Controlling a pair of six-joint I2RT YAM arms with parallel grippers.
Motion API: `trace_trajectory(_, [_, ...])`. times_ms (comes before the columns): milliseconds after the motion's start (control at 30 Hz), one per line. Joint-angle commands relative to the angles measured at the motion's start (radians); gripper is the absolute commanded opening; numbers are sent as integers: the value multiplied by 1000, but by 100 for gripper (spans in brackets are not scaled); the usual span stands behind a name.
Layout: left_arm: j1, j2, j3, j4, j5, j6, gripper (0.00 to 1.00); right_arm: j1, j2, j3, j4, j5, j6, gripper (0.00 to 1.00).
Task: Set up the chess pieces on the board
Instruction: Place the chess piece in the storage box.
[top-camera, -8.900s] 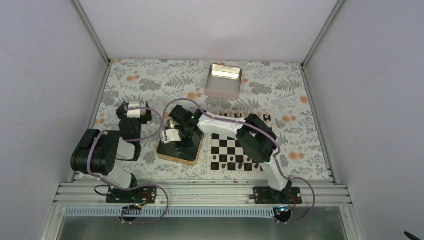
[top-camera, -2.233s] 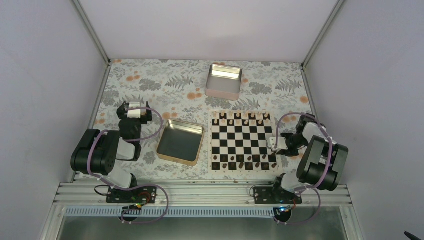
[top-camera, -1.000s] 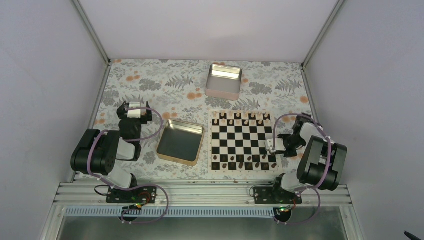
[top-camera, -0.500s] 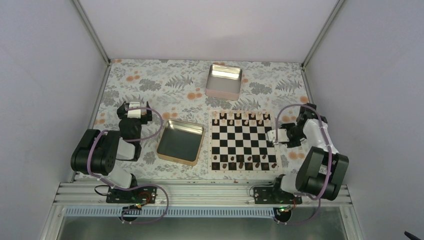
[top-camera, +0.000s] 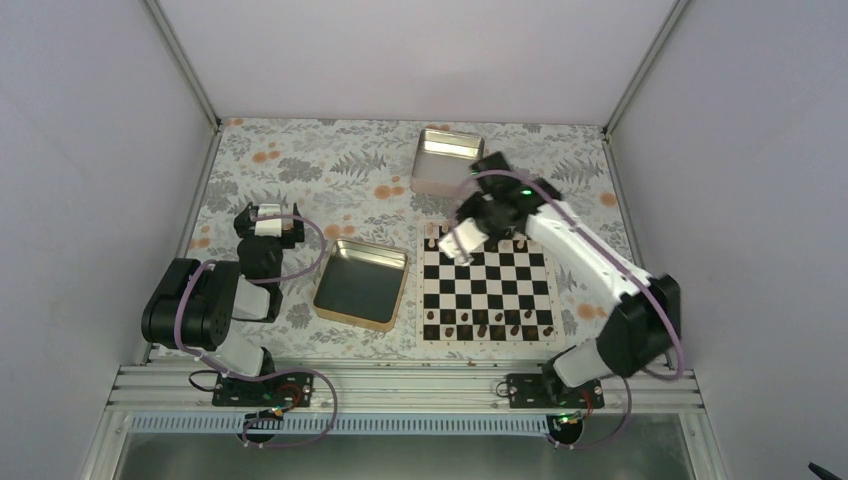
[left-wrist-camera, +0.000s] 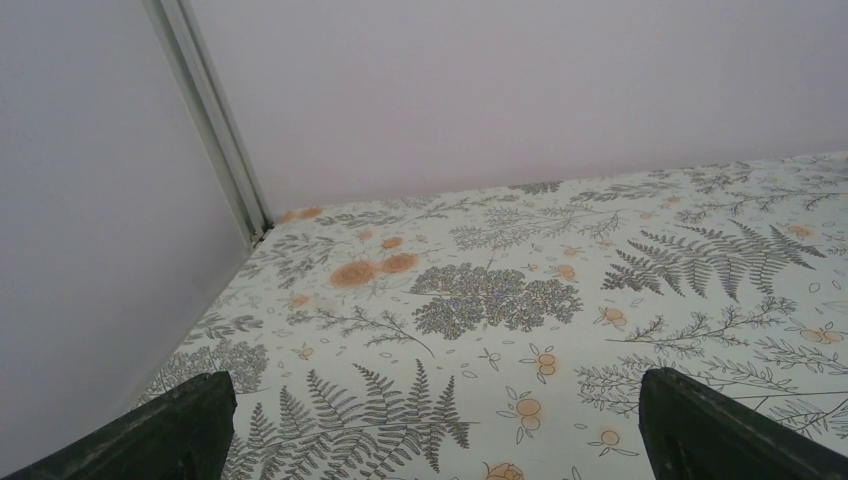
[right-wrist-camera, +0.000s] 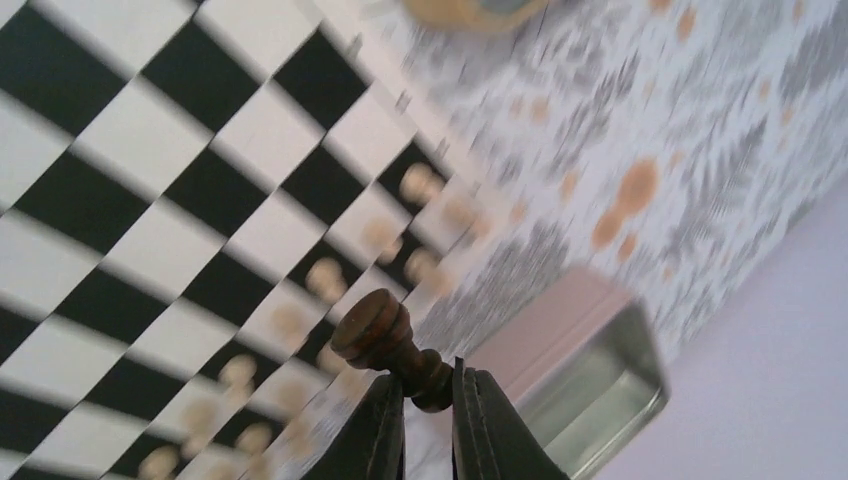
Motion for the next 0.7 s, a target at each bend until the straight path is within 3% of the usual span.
trace_trajectory(0, [6,4,5,35,24,-6,100,228,166,151,12,110,205,4])
trace_trajectory(133, [9,4,6,33,31,-7,100,379,328,280,56,157,324,4])
trace_trajectory(267, [11,3,7,32,36,-9,100,483,401,267,213,181,387,4])
trace_trajectory(500, [13,4,8,30,37,-9,100,586,412,37,616,318,441,4])
trace_trajectory(667, [13,3,7,30,37,-9,100,612,436,-158,941,462,362,4])
